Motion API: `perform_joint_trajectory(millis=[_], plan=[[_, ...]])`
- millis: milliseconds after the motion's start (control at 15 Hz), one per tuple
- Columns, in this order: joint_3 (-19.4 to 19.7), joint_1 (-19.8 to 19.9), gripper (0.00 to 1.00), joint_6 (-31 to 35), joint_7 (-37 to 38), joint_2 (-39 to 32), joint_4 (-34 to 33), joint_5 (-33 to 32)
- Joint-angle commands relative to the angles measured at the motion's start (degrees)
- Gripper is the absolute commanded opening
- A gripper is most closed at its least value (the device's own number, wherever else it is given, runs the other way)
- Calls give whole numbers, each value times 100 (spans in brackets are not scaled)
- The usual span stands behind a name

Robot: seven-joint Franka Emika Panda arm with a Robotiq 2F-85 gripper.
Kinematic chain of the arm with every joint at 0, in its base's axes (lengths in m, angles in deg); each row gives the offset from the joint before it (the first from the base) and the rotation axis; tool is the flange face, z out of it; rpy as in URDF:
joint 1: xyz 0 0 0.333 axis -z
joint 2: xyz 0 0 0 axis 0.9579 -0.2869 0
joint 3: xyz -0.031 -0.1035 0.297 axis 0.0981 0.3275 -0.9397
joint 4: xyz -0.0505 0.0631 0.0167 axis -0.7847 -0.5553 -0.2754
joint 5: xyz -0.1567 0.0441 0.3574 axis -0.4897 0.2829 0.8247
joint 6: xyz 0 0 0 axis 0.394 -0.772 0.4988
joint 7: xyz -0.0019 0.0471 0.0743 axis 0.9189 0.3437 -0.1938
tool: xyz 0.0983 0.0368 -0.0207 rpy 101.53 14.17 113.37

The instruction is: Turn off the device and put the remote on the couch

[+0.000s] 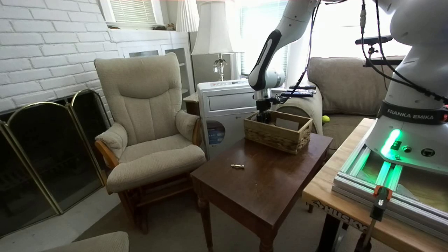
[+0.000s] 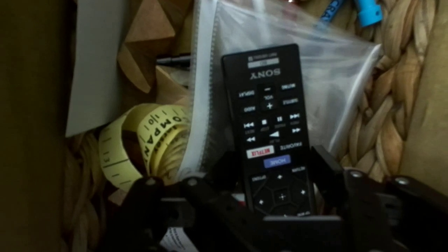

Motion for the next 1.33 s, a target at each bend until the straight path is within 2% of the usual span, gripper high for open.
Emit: perform_joint_trajectory(millis=[0,467,867,933,1000,1133,1267], plan=[[-24,32,33,180,8,-12,34,81],[-154,208,32,241,-86,893,666,192],[5,88,32,356,-45,1801,1260,99],[49,37,82,410,-23,1876,1332,68],[106,-42,83,420,38,1896,1343,23],[245,-226,96,481,153,1812,1354,-120],[371,-397,100,706,245,1680,1388,-231]])
